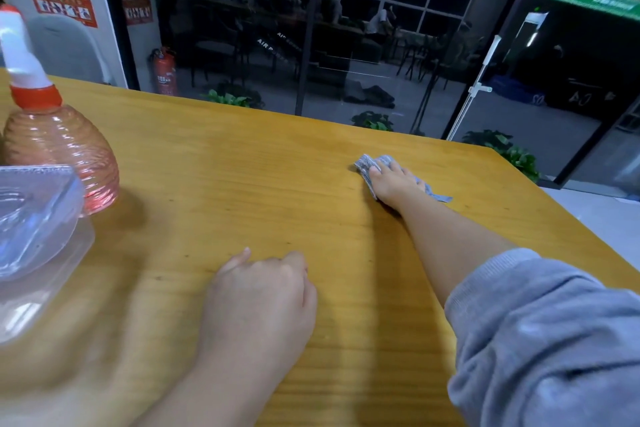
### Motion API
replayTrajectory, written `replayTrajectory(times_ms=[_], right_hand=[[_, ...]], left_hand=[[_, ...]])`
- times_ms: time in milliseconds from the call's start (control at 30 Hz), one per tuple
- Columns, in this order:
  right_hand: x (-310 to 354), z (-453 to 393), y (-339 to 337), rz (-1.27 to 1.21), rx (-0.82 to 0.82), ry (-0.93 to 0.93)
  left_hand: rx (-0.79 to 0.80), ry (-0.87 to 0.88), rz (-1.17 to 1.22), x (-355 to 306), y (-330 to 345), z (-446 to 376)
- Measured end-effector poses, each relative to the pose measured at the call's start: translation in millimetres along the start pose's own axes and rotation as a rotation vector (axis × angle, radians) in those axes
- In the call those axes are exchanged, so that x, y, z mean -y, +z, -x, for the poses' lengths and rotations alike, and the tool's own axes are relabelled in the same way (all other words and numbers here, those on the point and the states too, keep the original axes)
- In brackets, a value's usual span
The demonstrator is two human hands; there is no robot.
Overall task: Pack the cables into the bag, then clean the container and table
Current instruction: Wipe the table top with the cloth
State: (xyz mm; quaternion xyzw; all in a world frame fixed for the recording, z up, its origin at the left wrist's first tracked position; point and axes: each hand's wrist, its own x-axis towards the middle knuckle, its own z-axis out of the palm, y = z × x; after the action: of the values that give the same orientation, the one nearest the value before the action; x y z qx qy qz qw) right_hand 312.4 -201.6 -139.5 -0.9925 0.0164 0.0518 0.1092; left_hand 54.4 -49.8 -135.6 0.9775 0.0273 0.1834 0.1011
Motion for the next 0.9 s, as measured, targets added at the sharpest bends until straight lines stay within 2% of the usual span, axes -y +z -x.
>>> replayTrajectory(times_ms=[233, 367, 700, 800, 900], right_hand=[[15.3, 31.9, 4.9, 0.053, 0.062, -0.324], [19.5, 62.4, 10.0, 0.083, 0.092, -0.464], [23.1, 138.8, 17.3, 0.039, 0.137, -0.679], [22.7, 157.2, 19.9, 0.043, 0.148, -0.691], [21.9, 174.9, 22.5, 0.062, 0.15, -0.711]], left_hand=[[0.021, 0.027, 0.001, -1.9, -3.4, 0.6], [0.11, 0.002, -0.11, -4.3, -9.7, -3.0], [0.518, 0.043, -0.051, 4.5, -36.2, 16.3], [0.497, 0.073, -0.014, 16.0, -49.1, 28.8], [0.378, 0.121, 0.04, 31.1, -57.6, 40.6]])
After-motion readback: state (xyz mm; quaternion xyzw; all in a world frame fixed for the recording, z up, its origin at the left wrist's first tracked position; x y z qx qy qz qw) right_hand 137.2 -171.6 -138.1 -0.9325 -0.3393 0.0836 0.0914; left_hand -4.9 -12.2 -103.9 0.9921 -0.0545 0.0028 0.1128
